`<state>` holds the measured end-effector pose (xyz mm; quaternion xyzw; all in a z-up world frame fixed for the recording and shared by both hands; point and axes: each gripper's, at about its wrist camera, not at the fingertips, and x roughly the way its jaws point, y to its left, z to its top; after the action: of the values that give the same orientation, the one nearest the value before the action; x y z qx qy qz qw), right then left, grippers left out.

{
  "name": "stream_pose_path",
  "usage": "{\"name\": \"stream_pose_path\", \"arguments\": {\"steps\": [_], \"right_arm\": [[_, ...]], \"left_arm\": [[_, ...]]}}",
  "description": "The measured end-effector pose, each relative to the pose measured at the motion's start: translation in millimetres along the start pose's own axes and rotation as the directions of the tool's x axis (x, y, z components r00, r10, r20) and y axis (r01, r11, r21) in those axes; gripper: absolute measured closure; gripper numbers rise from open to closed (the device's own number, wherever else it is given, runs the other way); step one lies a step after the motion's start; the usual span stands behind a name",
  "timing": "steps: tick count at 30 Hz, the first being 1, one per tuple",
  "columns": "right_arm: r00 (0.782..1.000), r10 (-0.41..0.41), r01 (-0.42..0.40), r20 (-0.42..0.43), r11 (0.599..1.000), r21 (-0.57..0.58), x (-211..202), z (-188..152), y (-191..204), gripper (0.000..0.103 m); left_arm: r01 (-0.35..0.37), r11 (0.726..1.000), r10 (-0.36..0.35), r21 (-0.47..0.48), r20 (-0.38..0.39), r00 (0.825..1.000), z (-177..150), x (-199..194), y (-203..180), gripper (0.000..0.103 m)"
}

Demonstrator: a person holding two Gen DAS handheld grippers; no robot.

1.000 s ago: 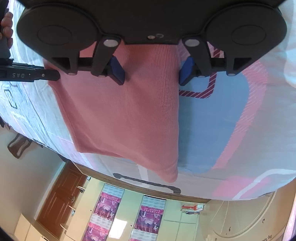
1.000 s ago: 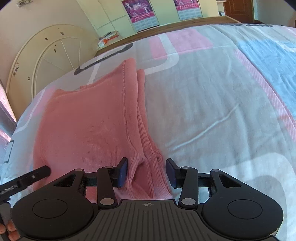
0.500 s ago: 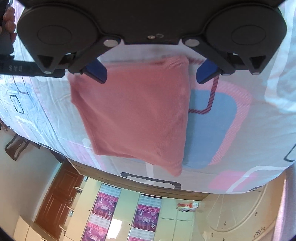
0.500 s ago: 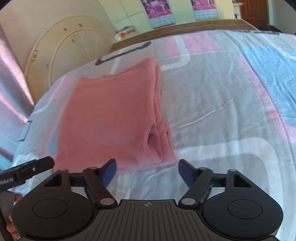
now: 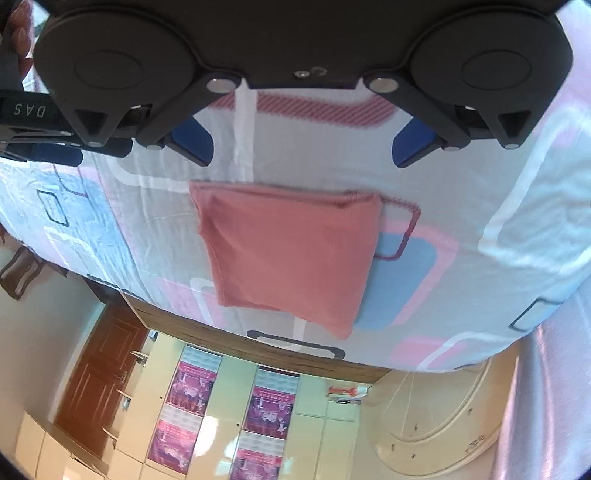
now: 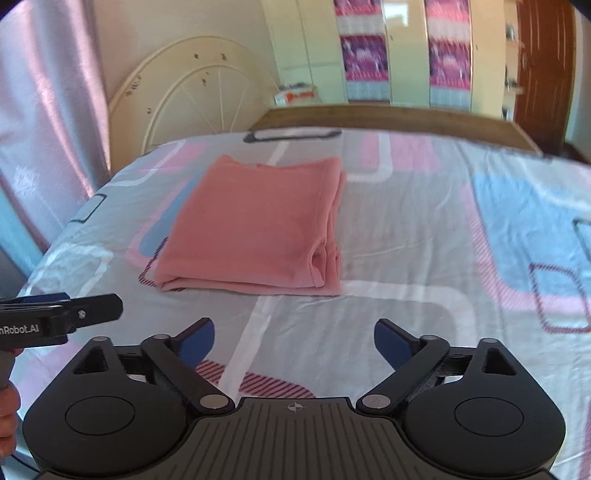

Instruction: Fold small clothes

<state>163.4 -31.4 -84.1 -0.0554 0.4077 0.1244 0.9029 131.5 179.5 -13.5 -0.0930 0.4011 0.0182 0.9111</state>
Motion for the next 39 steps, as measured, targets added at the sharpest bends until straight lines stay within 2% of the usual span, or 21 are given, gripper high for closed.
{"name": "stream_pose_path", "arguments": {"steps": [3,6,8,13,18,24,39], "right_arm": [[0.999,0.002,-0.001,0.032,0.999,-0.047,-22.6,-12.0,9.5,0.008],[0.998,0.013,-0.008,0.054,0.997,-0.077,-46.0,-27.7,18.0,0.007],[0.997,0.017,-0.011,0.069,0.996,-0.086,-59.8,-36.6,22.0,0.006],[0.992,0.025,-0.013,0.124,0.995,-0.097,-98.2,-57.1,29.0,0.001],[0.986,0.009,0.012,0.164,0.992,-0.127,-123.6,-74.2,39.1,0.001],[0.981,0.037,-0.019,0.192,0.996,-0.091,-145.8,-89.4,39.3,0.001],[0.964,0.004,0.004,0.265,1.000,-0.031,-182.1,-102.3,35.5,0.001]], "left_arm": [[-0.007,1.000,0.007,-0.007,0.046,0.999,-16.6,-24.7,-6.4,0.000],[-0.022,0.999,0.024,-0.034,0.060,0.998,-28.7,-44.3,-11.3,0.001],[-0.023,1.000,0.024,-0.019,0.066,0.998,-34.5,-56.2,-14.4,0.001],[-0.091,0.996,0.090,0.003,0.094,0.991,-52.3,-81.7,-20.1,0.001],[-0.184,0.981,0.176,0.059,0.115,0.978,-61.3,-104.9,-29.6,0.001],[-0.178,0.983,0.173,0.039,0.101,0.980,-63.1,-129.1,-31.5,0.001],[-0.204,0.976,0.195,0.072,0.125,0.973,-74.2,-153.7,-54.2,0.001]]}}
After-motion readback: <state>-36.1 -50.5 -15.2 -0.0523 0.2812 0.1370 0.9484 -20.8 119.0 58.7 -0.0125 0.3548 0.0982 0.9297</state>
